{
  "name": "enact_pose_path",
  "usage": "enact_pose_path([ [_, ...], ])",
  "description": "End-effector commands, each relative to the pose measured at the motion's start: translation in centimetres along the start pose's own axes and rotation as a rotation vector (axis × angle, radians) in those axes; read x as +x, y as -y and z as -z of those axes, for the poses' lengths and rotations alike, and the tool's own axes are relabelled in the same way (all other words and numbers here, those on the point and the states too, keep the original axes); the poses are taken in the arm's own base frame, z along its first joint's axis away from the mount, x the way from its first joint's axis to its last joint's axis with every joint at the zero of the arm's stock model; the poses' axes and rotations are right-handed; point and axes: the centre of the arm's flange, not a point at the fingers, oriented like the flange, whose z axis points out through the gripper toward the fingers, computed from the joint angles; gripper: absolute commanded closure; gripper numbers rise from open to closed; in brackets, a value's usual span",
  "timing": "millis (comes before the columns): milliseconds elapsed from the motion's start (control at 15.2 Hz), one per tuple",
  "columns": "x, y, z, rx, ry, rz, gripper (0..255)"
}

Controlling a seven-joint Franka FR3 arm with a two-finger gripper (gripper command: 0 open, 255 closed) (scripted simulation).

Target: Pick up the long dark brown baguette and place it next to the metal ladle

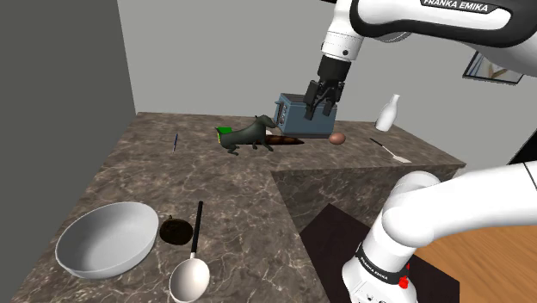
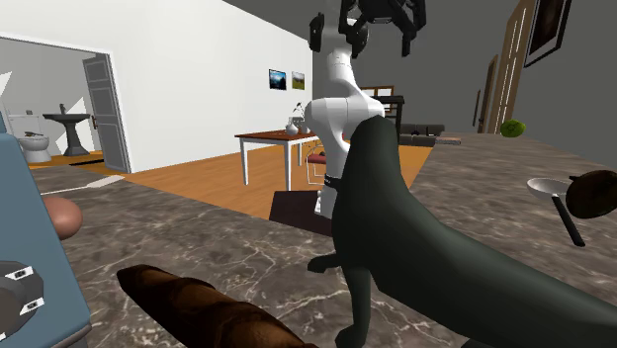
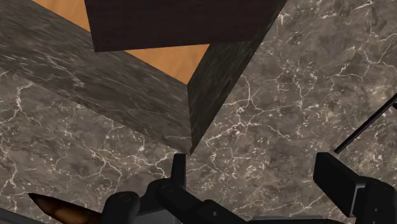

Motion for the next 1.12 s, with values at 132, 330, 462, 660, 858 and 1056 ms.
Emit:
enact_pose_path([
  [132,1.1,-1.9,-1.4,-0.001,0.002,0.054,0],
  [330,3.0,-4.7,-3.4,-0.003,0.004,0.134,0],
  [462,4.4,-6.5,-4.8,-0.005,0.006,0.188,0],
  [660,6.6,-9.0,-6.9,-0.007,0.008,0.268,0],
  [858,9.1,-11.4,-8.9,-0.009,0.010,0.349,0],
  [1056,11.7,-13.5,-11.0,-0.011,0.013,0.429,0],
])
